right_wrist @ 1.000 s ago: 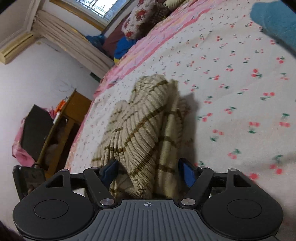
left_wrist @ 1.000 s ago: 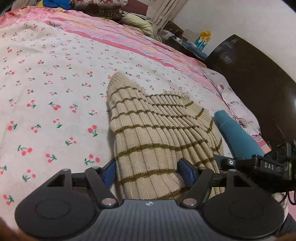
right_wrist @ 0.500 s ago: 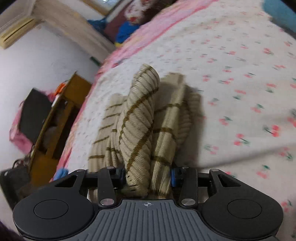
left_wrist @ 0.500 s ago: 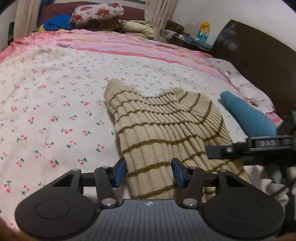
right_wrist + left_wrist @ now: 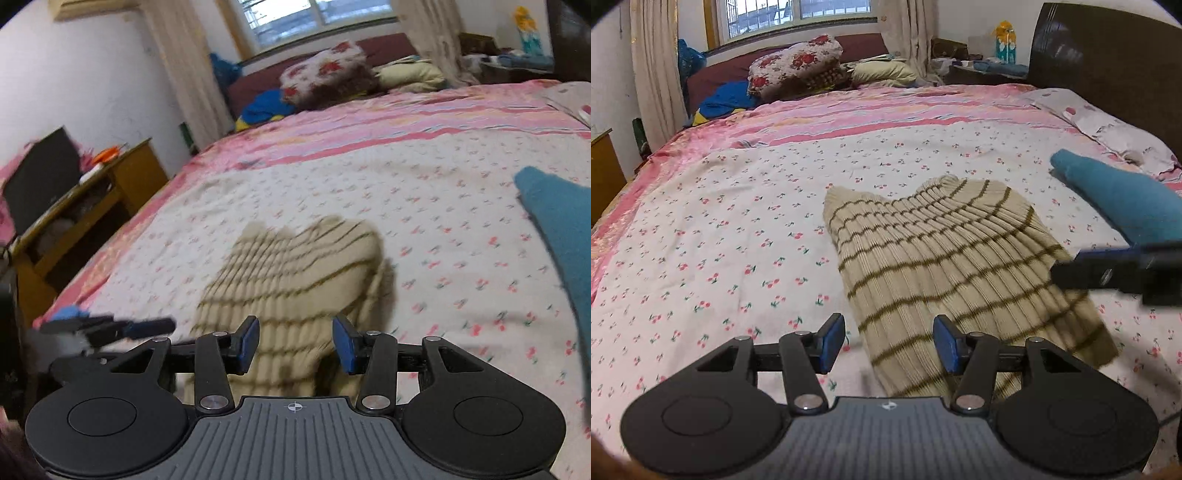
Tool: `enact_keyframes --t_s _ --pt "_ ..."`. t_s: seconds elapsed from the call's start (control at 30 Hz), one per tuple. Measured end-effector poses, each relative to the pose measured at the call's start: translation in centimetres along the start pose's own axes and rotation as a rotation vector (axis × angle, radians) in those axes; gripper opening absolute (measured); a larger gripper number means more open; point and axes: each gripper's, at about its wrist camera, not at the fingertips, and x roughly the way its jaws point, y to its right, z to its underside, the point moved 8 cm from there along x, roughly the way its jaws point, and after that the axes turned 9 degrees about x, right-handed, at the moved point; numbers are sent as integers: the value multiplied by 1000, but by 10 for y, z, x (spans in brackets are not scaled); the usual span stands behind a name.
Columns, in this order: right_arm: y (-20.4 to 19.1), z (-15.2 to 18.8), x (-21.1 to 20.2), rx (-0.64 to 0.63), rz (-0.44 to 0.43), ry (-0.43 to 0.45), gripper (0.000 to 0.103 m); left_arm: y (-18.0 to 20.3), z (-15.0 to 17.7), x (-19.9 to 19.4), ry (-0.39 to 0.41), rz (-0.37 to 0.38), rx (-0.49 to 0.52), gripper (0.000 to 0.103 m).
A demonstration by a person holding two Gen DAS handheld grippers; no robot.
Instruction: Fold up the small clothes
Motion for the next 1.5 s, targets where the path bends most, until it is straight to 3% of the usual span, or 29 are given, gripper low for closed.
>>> enact_keyframes --t_s 0.2,0.3,0.57,0.77,0.9,1.5 --pt "28 21 23 -29 170 -73 39 11 12 -8 -35 -8 0 58" --pt "29 22 13 2 166 -64 39 16 17 -13 -40 -7 -2 58" --pt "-4 30 -25 -92 162 18 40 27 24 -29 -32 -22 -15 60" --pt "-15 44 -39 -81 150 29 42 31 29 -44 -14 -60 -14 72" --pt "-17 53 -46 -66 148 30 43 31 35 -48 -33 -100 -17 87" --pt "-14 90 -48 -20 158 -6 46 50 61 -49 -43 -81 -28 88"
